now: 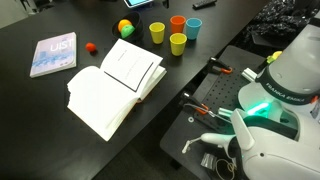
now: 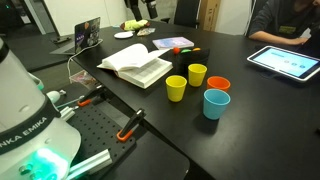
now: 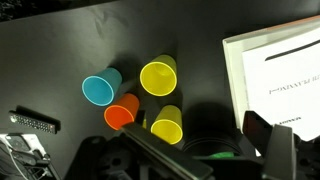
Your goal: Stack up the cups on the table
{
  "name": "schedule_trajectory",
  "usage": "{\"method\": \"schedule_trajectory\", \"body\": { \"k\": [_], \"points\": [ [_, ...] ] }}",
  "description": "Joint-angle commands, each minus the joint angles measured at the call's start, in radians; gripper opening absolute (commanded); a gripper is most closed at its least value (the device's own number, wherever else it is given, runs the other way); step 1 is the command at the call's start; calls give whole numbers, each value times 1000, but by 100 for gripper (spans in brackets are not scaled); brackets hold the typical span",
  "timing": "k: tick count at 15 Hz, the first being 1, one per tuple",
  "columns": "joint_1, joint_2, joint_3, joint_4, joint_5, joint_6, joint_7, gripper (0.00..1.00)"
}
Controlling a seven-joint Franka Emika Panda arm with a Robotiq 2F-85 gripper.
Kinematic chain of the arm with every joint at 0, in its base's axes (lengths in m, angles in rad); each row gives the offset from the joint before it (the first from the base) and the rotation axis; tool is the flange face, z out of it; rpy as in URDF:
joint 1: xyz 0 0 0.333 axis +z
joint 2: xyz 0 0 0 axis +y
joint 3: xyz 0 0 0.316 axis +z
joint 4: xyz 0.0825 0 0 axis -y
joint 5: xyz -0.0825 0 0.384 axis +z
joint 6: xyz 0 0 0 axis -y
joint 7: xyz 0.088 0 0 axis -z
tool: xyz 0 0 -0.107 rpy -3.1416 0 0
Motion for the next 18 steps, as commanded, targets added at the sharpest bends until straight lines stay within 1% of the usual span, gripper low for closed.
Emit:
{"method": "schedule_trajectory", "body": {
  "k": [1,3,5,10,11,14,17,18],
  "points": [
    [-52,157,-71,28,-2,148,5,100],
    [-62,240,-118,47,29,233,-1,100],
    [-58,315,-157,61,56,316,-17,100],
    [-60,480,-201,91,79,459,-10,100],
    [-67,508,-205,99,66,472,6,100],
    [-96,587,-214,132,-12,481,130,100],
    [-79,657,-251,173,-58,496,216,100],
    [-68,682,-266,190,-61,501,225,100]
  ]
}}
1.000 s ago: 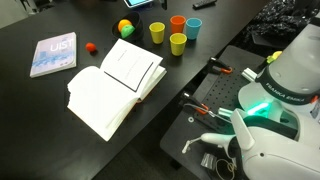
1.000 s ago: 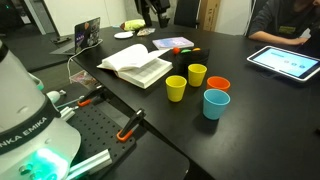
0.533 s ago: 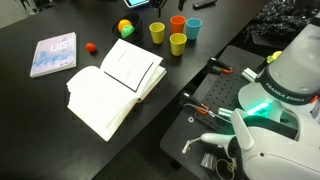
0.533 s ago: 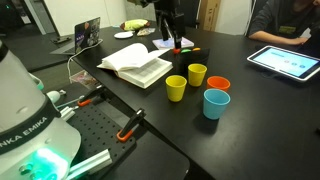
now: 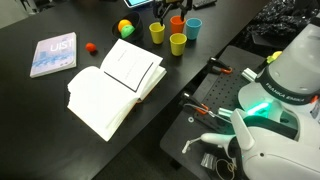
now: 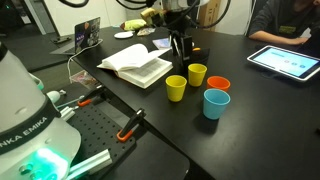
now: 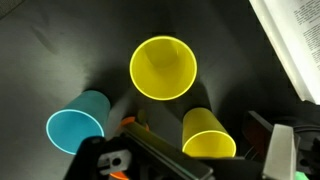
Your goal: Stack up the cups on the table
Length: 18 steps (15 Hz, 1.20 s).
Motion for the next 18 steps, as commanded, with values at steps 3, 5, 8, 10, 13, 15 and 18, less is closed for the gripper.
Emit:
{"method": "schedule_trajectory", "body": {
  "k": [3,5,8,10,13,15,18],
  "points": [
    [58,138,-62,106,9,42,9,100],
    [76,169,-63,135,67,42,-88,100],
    [91,212,-45,181,159,23,-266,100],
    [97,240,-40,214,179,-7,-381,100],
    [92,275,-37,251,176,-39,-537,100],
    [87,299,-40,271,162,-53,-624,100],
    [85,336,-46,316,147,-57,-705,100]
  ]
}}
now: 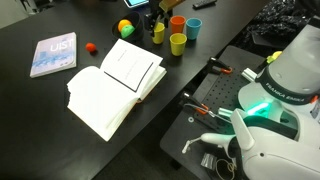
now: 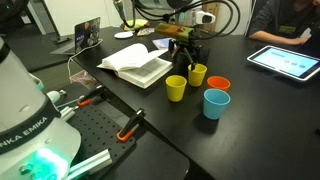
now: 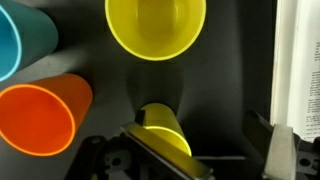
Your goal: Stack up the cups on the table
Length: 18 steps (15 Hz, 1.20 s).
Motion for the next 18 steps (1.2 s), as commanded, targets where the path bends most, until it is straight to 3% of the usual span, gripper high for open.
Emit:
{"method": "schedule_trajectory", "body": {
  "k": [1,10,12,18],
  "points": [
    [-6,52,-5,80,-12,-25,-106,100],
    [-19,148,0,181,-31,-22,-211,100],
    [-20,158,4,191,-27,-25,-217,74],
    [-12,157,3,193,-38,-27,-220,27]
  ]
}}
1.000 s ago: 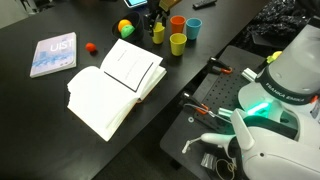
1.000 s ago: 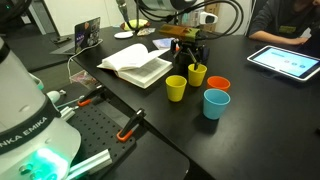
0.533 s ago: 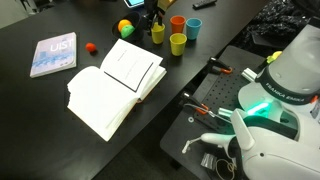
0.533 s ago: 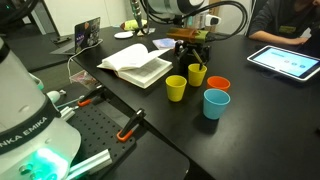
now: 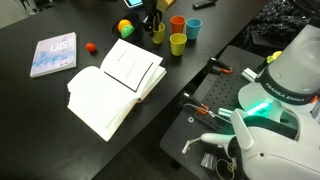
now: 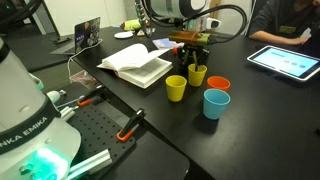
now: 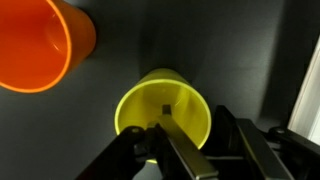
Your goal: Stack up the cups on the table
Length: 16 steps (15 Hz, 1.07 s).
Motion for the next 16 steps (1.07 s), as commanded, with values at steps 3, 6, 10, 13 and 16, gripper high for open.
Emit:
{"method": "schedule_trajectory", "body": {
  "k": [3,6,10,13,16],
  "points": [
    [11,-16,-12,12,-46,-30,-3,6],
    [66,-47,-70,5,-138,-87,73,0],
    [93,-108,-98,22,-177,-162,180,4],
    [99,-150,-119,42,-200,-193,253,4],
    [95,-179,-159,52,-289,-231,324,4]
  ]
}}
